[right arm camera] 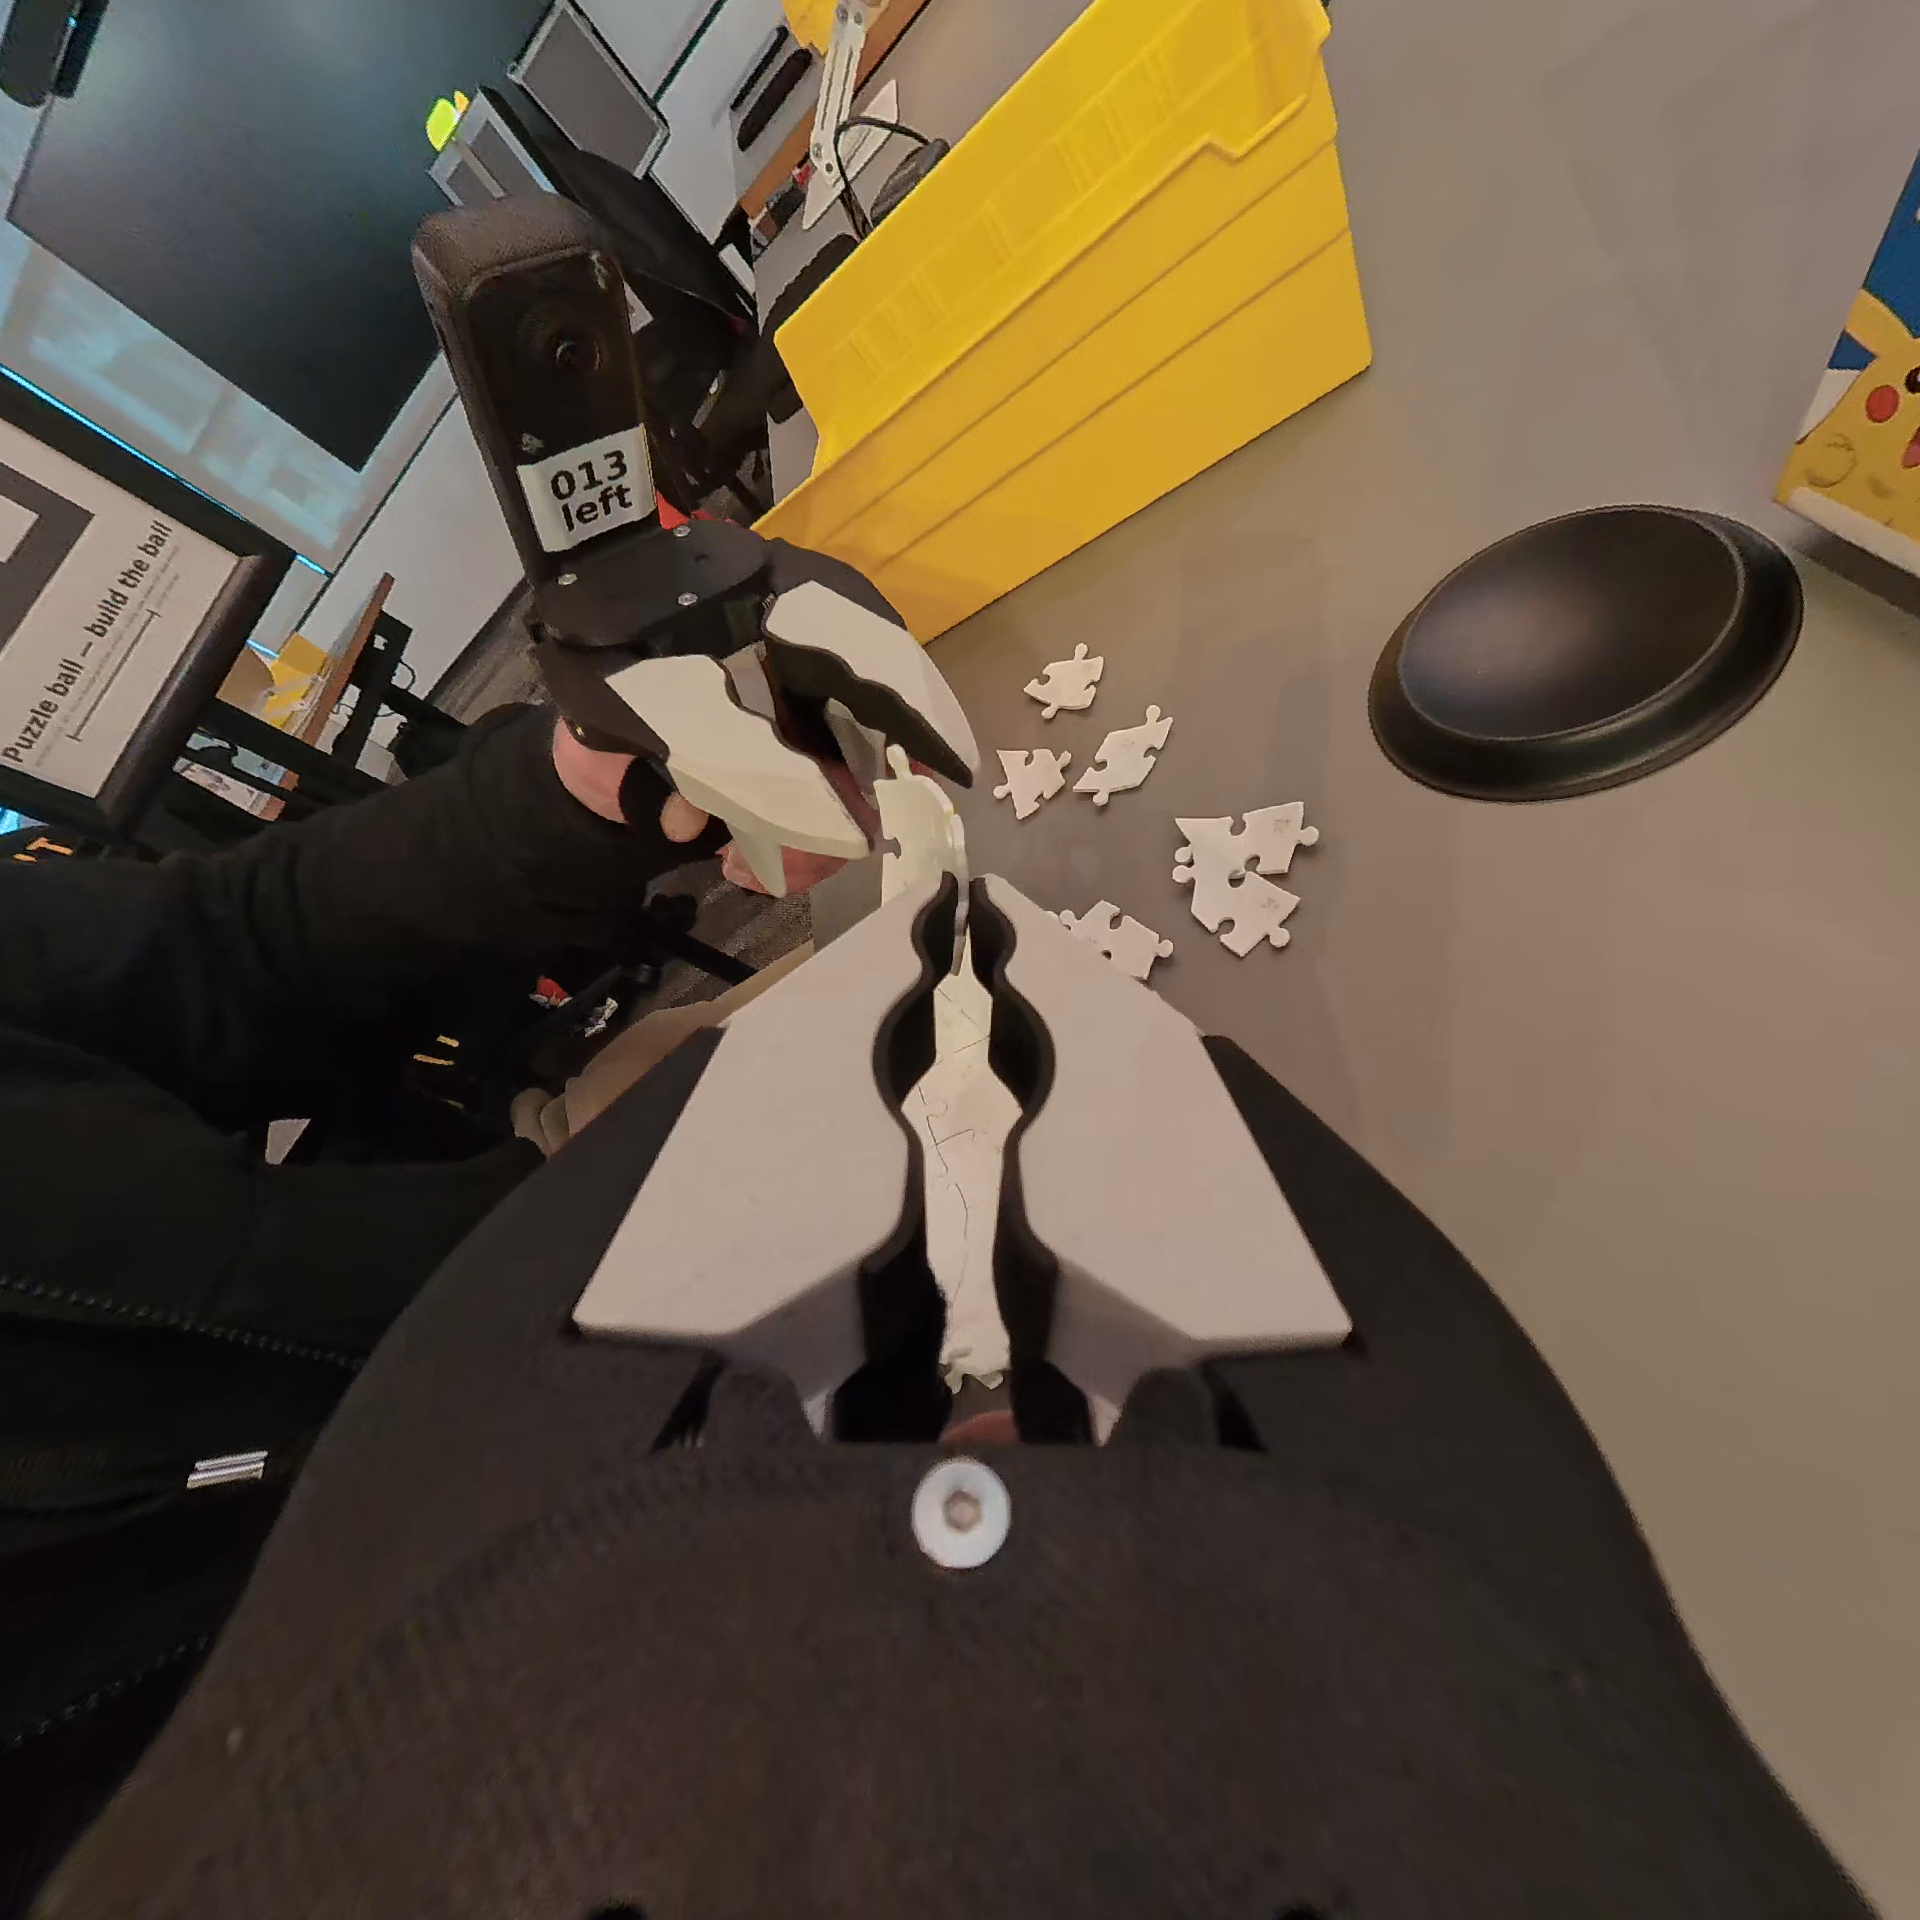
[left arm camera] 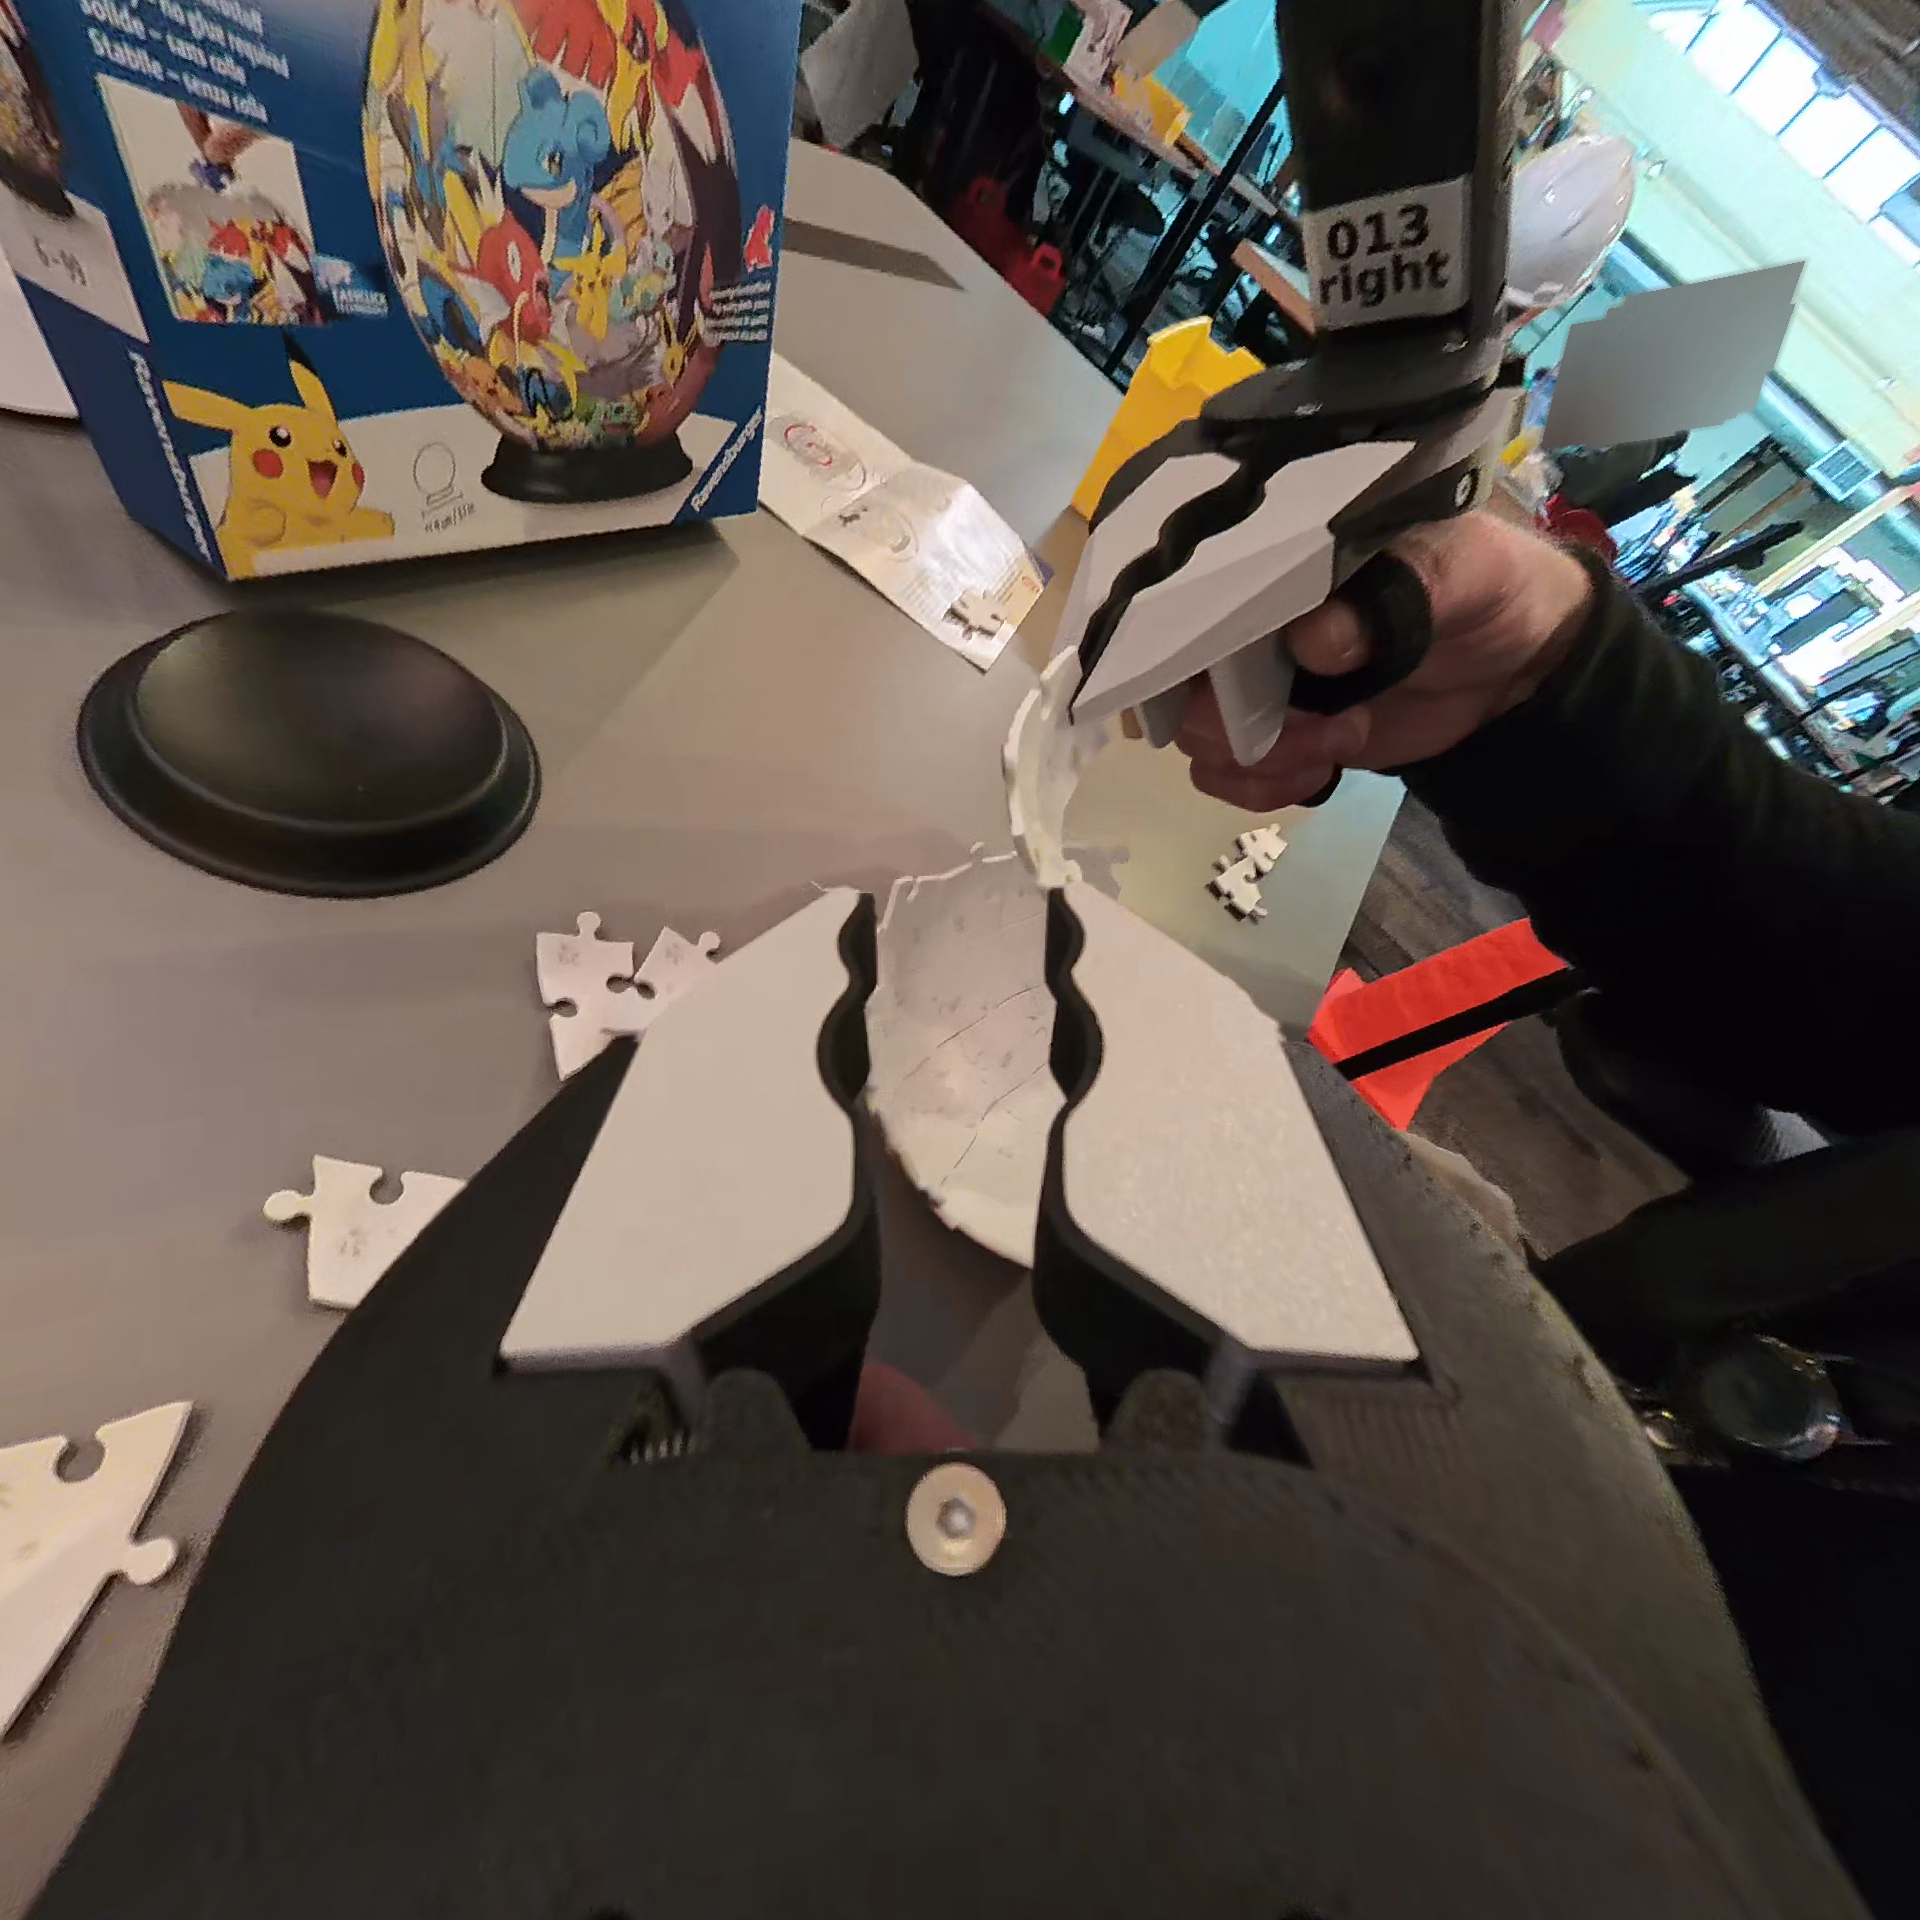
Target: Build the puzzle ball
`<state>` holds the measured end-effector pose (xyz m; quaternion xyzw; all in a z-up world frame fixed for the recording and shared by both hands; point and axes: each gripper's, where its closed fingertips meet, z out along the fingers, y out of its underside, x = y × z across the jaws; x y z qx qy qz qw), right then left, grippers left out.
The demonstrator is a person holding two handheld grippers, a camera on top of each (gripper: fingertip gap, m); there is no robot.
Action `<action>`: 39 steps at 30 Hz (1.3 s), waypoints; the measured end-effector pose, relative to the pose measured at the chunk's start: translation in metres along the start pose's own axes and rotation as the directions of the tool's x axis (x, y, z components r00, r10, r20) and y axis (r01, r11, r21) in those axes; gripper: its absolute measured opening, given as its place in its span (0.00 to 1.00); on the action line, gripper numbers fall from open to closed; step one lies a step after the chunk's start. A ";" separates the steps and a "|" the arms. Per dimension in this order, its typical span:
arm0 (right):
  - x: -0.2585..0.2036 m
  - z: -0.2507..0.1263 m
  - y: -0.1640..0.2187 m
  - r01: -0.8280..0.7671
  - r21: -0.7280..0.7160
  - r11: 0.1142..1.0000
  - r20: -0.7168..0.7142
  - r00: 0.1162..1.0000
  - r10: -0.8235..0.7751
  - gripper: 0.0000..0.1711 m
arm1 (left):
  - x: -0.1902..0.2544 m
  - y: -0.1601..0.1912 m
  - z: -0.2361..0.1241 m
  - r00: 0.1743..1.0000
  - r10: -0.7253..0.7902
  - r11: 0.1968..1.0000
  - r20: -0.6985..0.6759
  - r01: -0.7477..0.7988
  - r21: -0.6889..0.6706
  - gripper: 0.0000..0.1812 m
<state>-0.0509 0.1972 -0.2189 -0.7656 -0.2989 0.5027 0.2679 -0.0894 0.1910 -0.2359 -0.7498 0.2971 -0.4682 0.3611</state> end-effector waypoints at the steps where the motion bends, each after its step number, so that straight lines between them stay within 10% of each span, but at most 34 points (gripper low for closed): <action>1: 0.000 0.000 0.000 -0.002 0.004 1.000 0.001 1.000 0.002 0.00 | 0.001 -0.002 0.000 1.000 -0.004 1.000 -0.006 0.004 0.002 0.17; 39: -0.001 -0.003 -0.012 0.028 0.062 0.998 -0.038 0.999 -0.026 0.00 | 0.008 -0.017 0.017 0.997 0.079 0.996 -0.007 -0.079 -0.030 0.13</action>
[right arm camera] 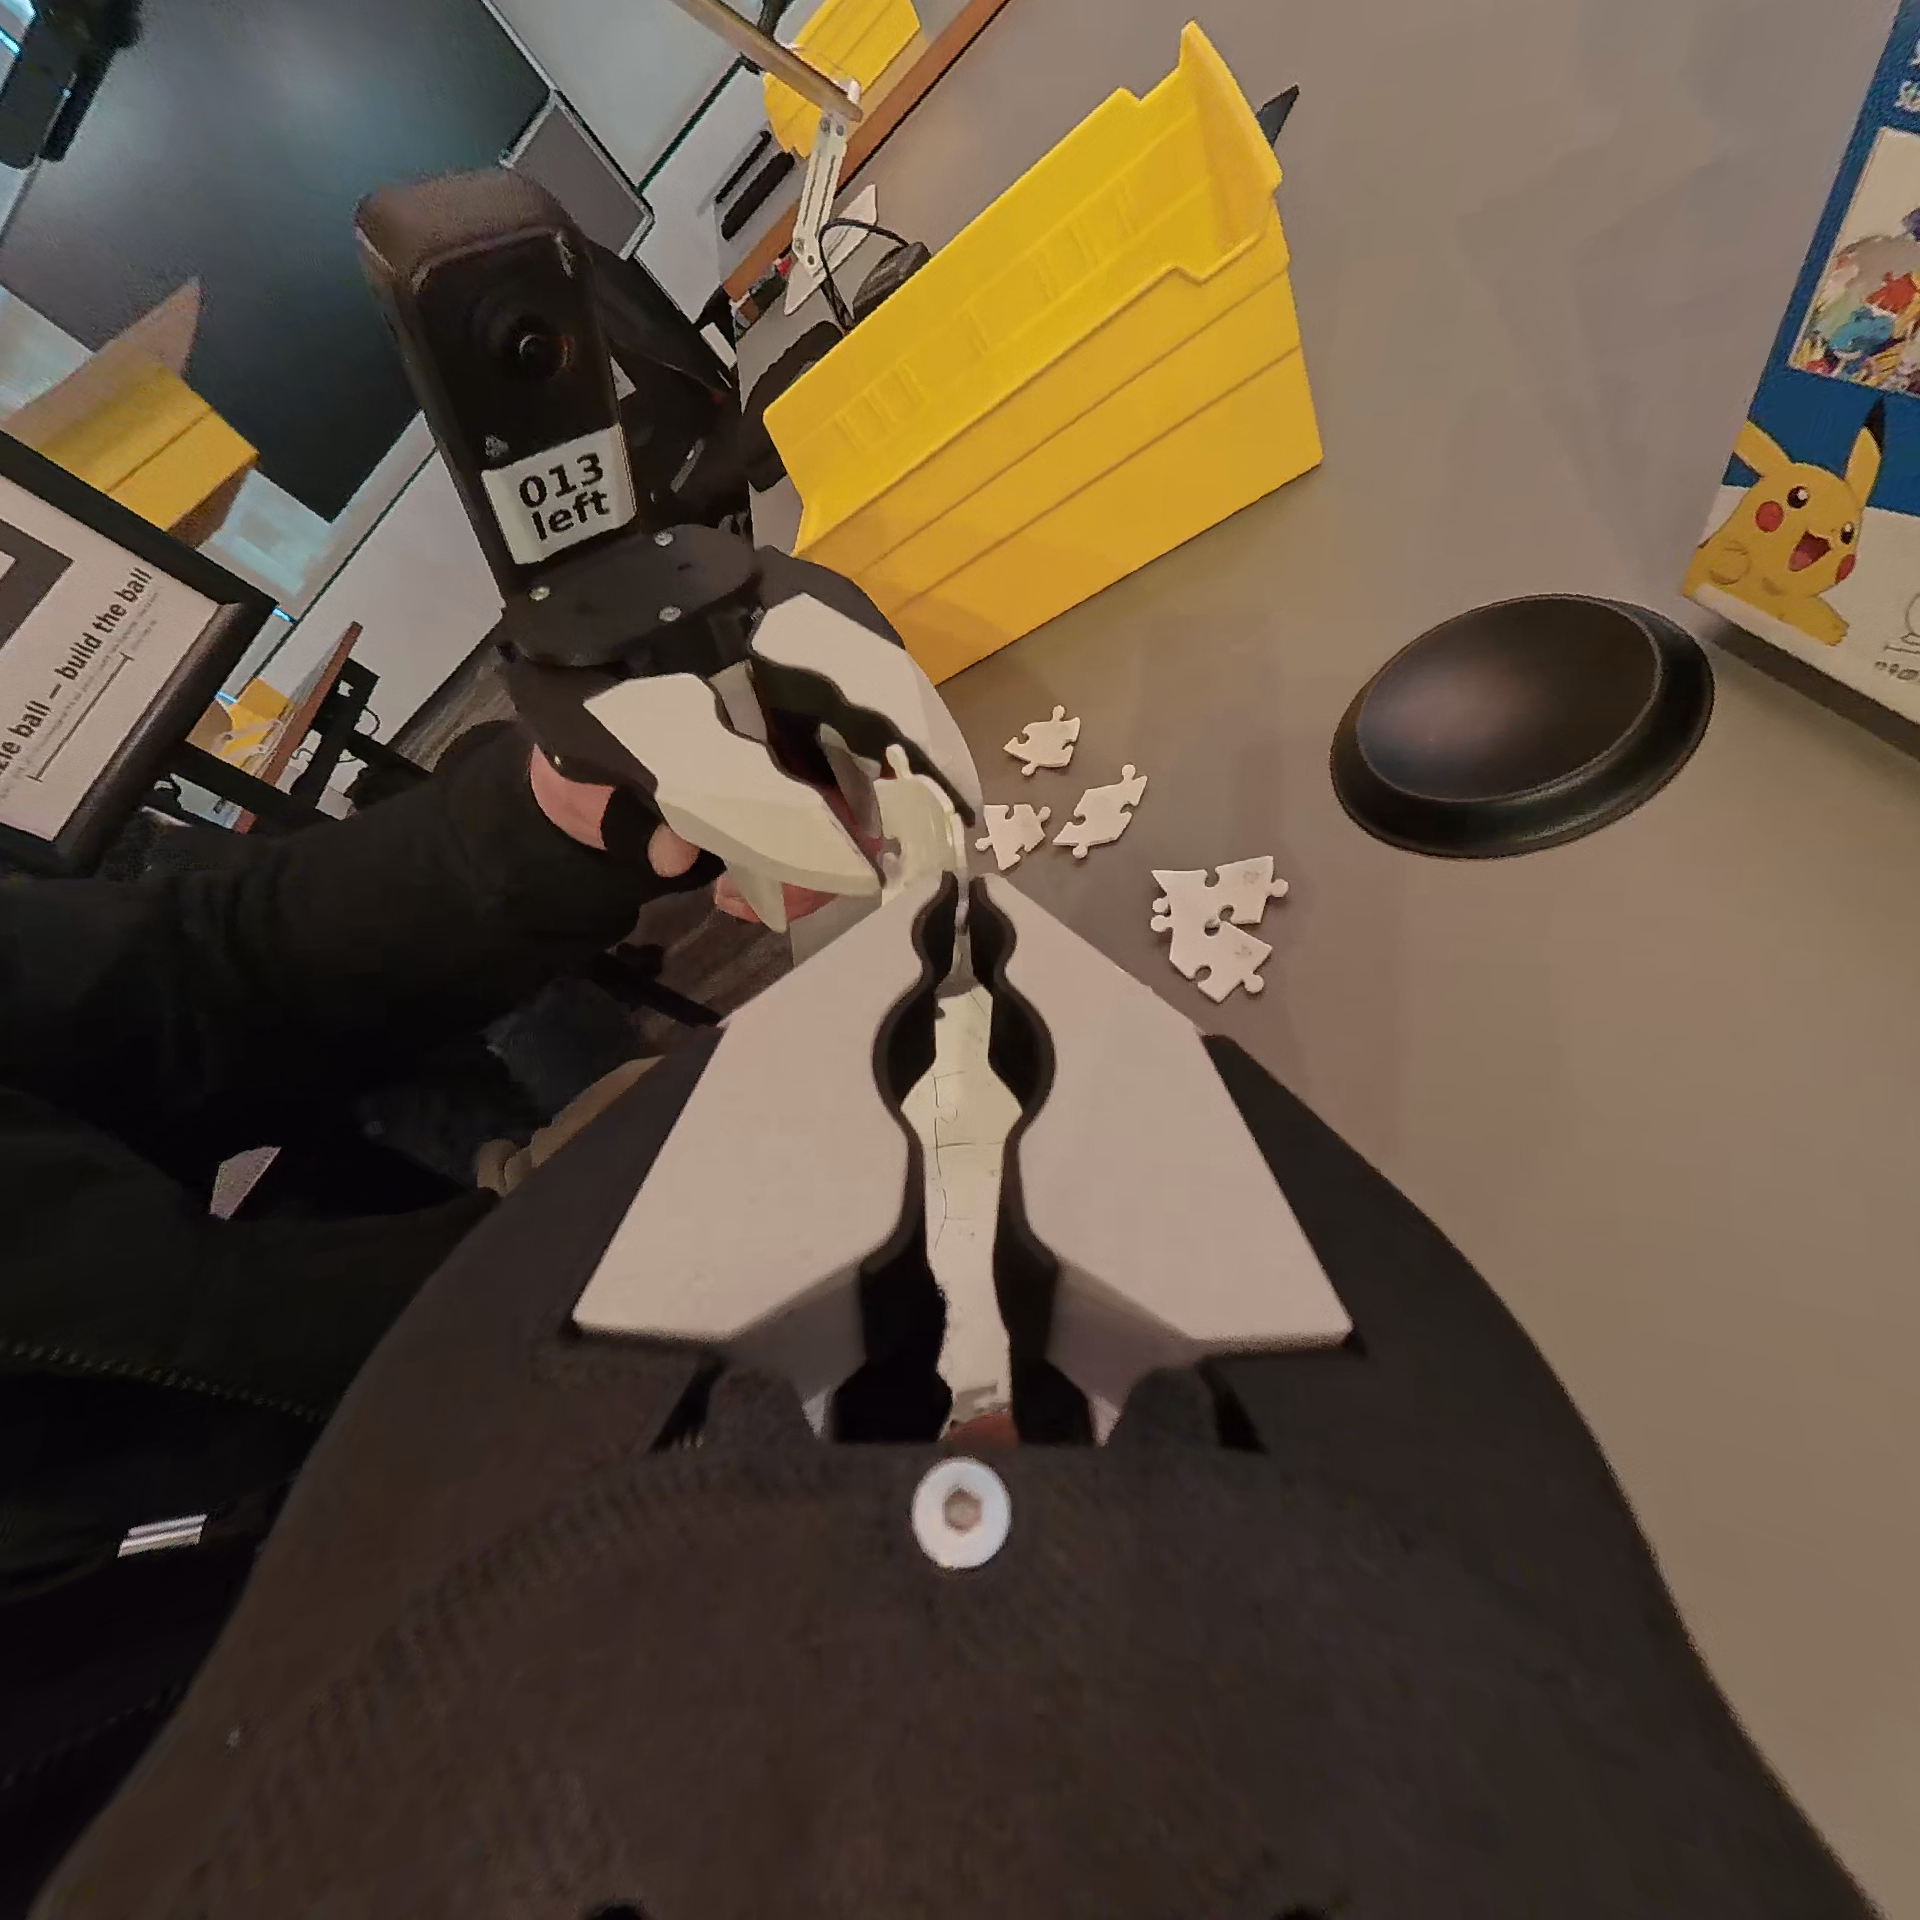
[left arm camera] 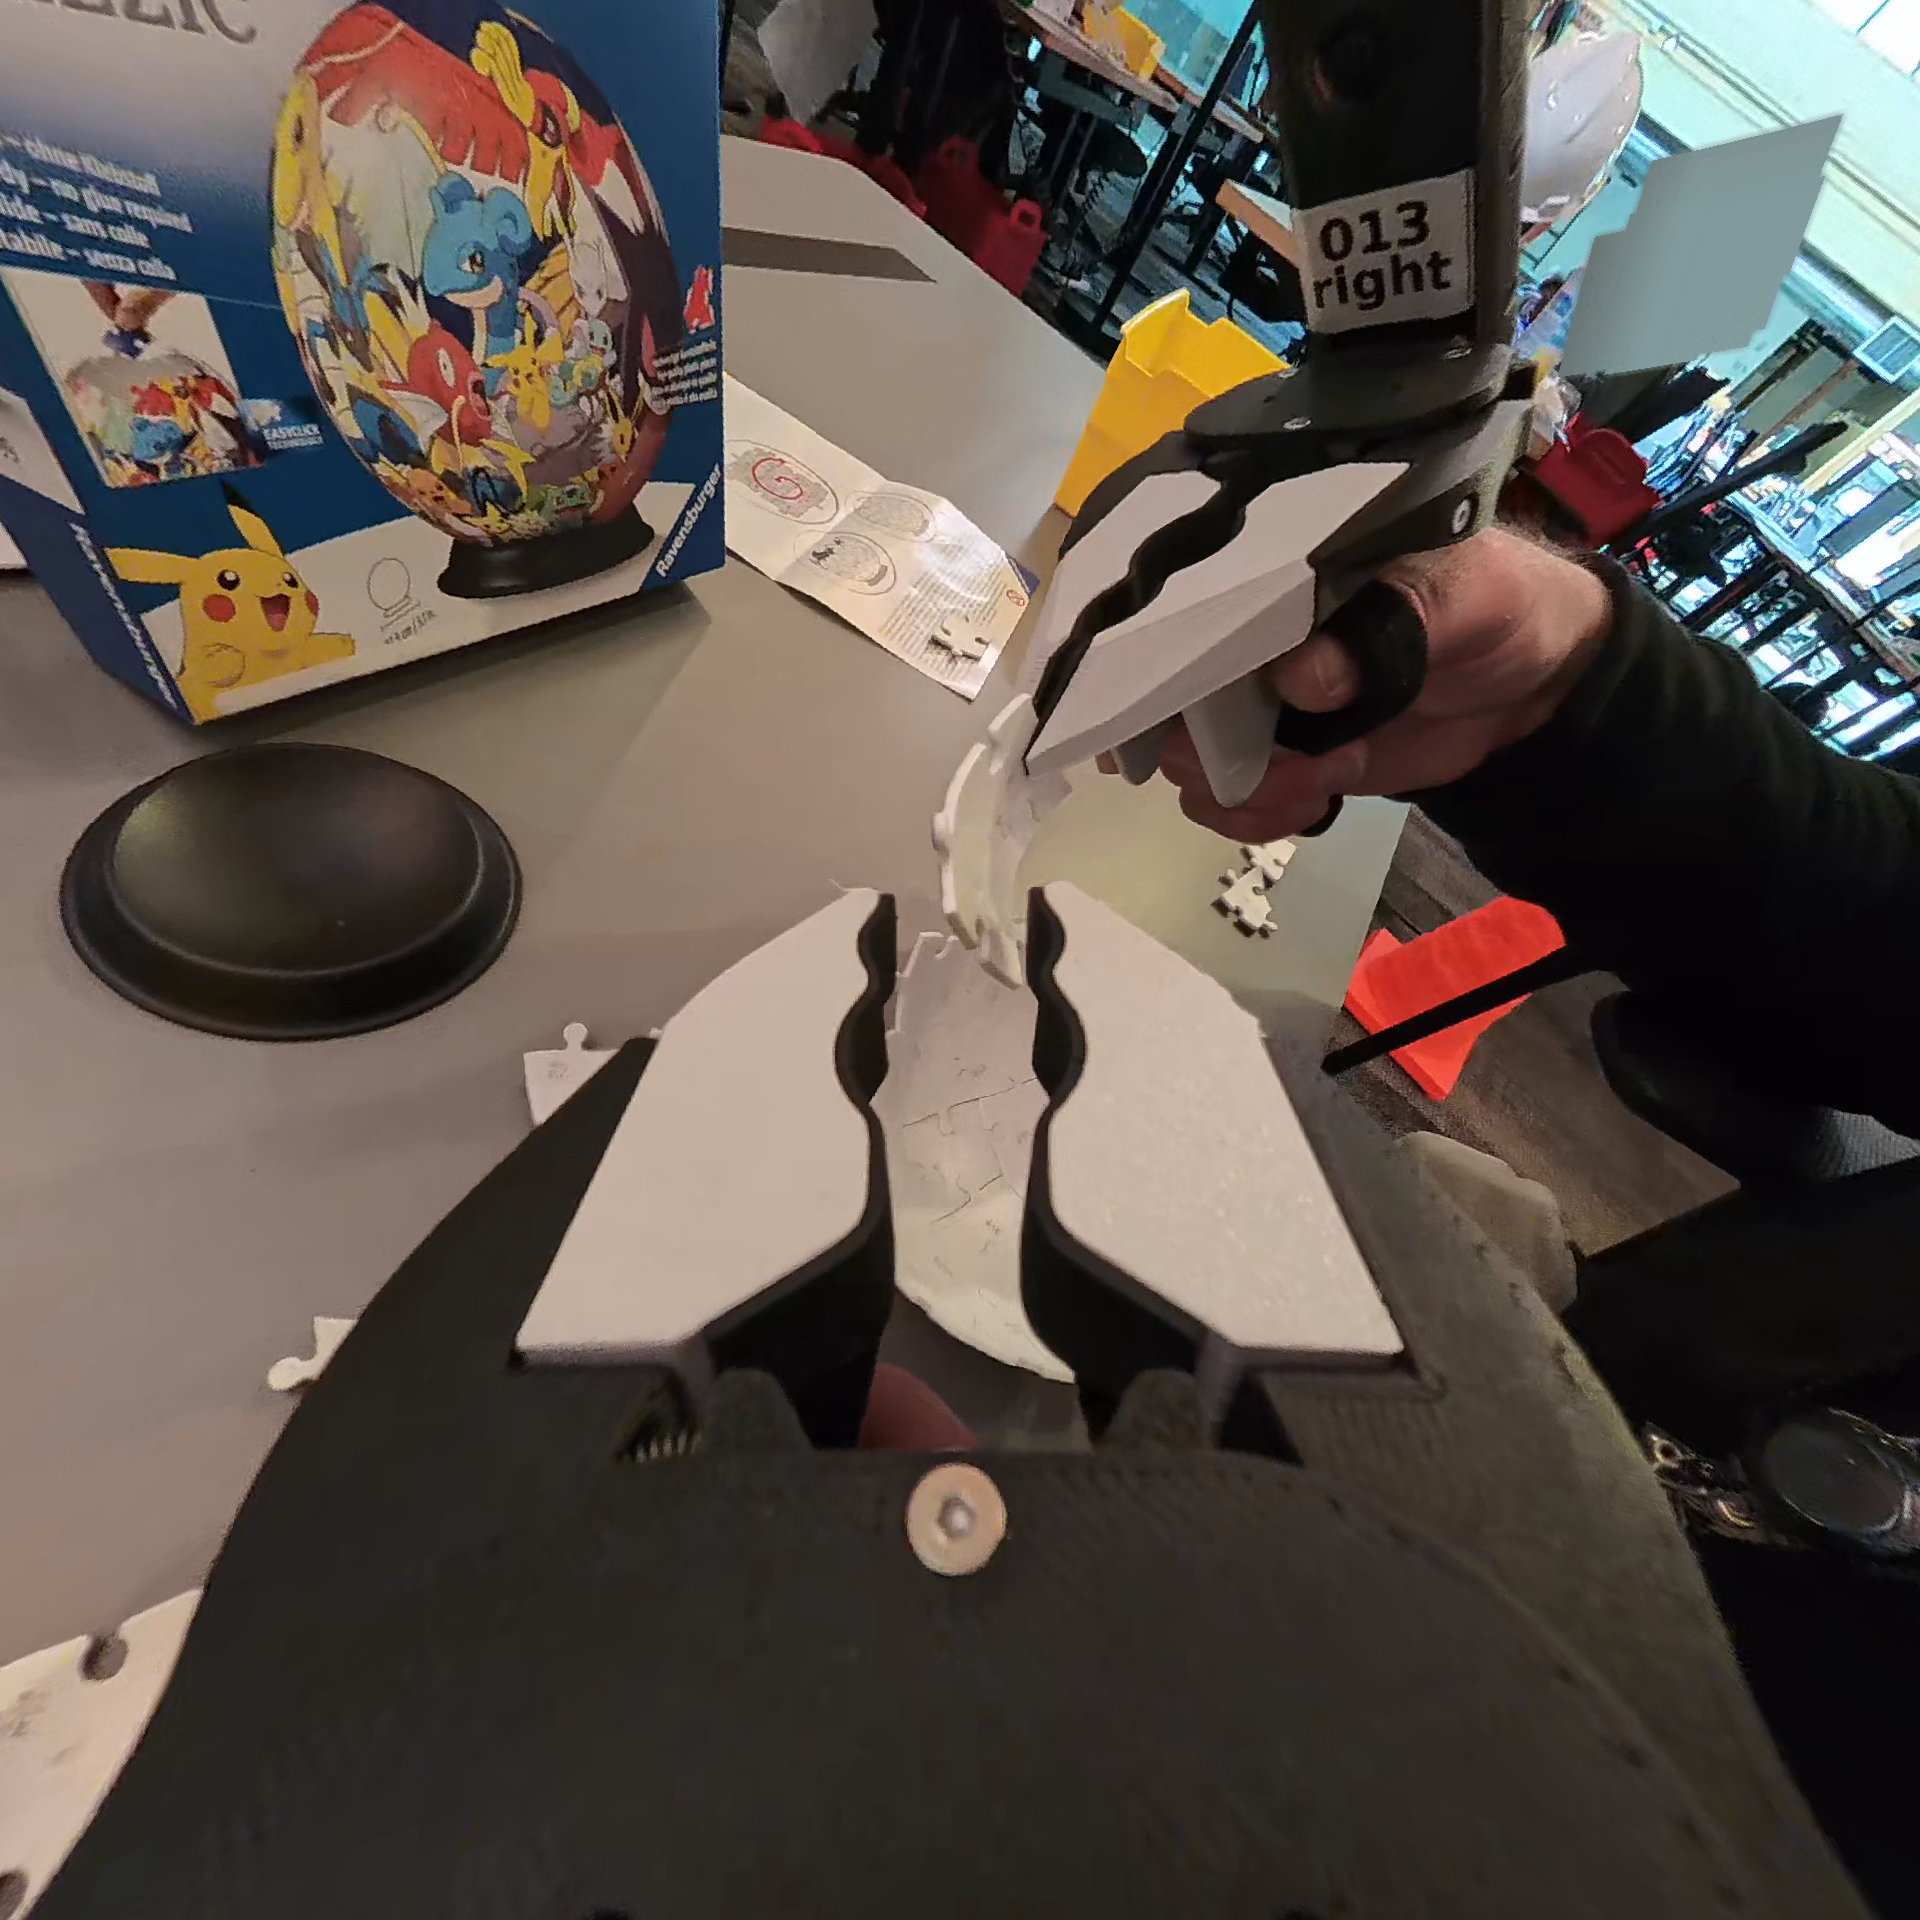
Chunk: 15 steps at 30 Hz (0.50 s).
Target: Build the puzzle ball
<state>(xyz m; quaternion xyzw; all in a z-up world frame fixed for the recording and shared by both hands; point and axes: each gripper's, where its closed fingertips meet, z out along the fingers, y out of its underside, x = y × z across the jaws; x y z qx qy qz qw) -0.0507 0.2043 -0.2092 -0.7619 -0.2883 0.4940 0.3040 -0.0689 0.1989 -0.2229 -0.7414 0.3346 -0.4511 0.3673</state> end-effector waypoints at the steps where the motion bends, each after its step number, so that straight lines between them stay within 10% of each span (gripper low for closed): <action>1: 0.001 0.000 0.000 -0.001 0.002 1.000 -0.003 1.000 0.001 0.00 | 0.001 0.000 0.001 1.000 -0.006 1.000 -0.006 0.006 0.004 0.12; 15: -0.001 -0.002 0.003 0.041 -0.039 0.998 0.005 0.999 -0.041 0.00 | -0.003 -0.005 -0.004 1.000 -0.016 1.000 -0.001 0.016 0.020 0.11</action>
